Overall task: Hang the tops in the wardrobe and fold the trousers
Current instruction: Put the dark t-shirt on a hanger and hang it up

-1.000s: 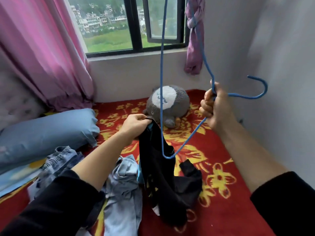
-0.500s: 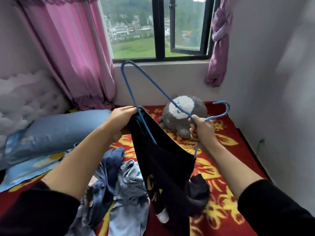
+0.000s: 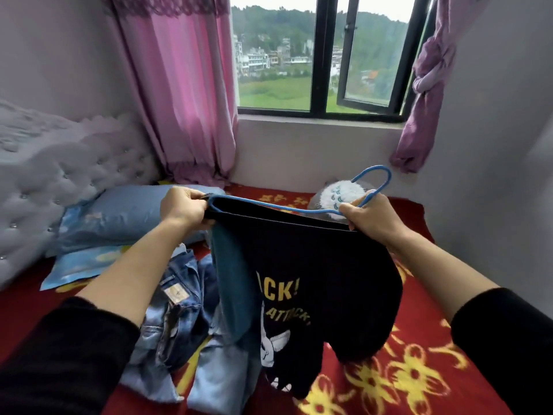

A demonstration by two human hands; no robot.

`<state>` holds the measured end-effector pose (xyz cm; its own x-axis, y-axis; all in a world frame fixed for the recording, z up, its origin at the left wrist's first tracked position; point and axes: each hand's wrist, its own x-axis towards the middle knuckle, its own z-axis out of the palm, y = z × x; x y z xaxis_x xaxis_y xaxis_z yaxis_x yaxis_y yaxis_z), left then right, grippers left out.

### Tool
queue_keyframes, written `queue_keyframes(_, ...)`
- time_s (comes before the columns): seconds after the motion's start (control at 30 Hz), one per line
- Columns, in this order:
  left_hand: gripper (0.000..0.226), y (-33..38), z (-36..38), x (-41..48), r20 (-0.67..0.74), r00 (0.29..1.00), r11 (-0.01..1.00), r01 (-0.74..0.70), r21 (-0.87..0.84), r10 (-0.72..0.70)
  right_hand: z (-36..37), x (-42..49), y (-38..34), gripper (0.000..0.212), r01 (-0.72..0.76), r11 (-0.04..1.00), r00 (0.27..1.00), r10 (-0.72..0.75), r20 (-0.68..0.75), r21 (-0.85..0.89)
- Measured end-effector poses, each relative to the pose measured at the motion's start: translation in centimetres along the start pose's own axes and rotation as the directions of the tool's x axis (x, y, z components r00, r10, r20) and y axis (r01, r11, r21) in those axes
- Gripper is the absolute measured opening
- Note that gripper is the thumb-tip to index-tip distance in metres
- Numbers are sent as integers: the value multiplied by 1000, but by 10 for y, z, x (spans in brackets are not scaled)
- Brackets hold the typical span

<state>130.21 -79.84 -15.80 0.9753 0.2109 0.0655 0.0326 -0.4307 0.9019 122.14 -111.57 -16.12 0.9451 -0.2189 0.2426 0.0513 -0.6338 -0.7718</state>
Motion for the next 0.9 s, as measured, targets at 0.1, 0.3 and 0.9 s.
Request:
queue_keyframes(0.1,17,-1,-16,-17,-47,997,997,-52,52,54,0,1,-21,40,101,970,991,-78,111,-221)
queue_keyframes(0.3,19,25,-47,-54,-63,984,975,-158,155,170,12,13,-100,31,242,931,970,-222,103,-272)
queue_keyframes(0.9,36,-51,-200,-172,-48,875,740,-377,557,482,131,-66,-305,24,232,891,739,-422,525,390)
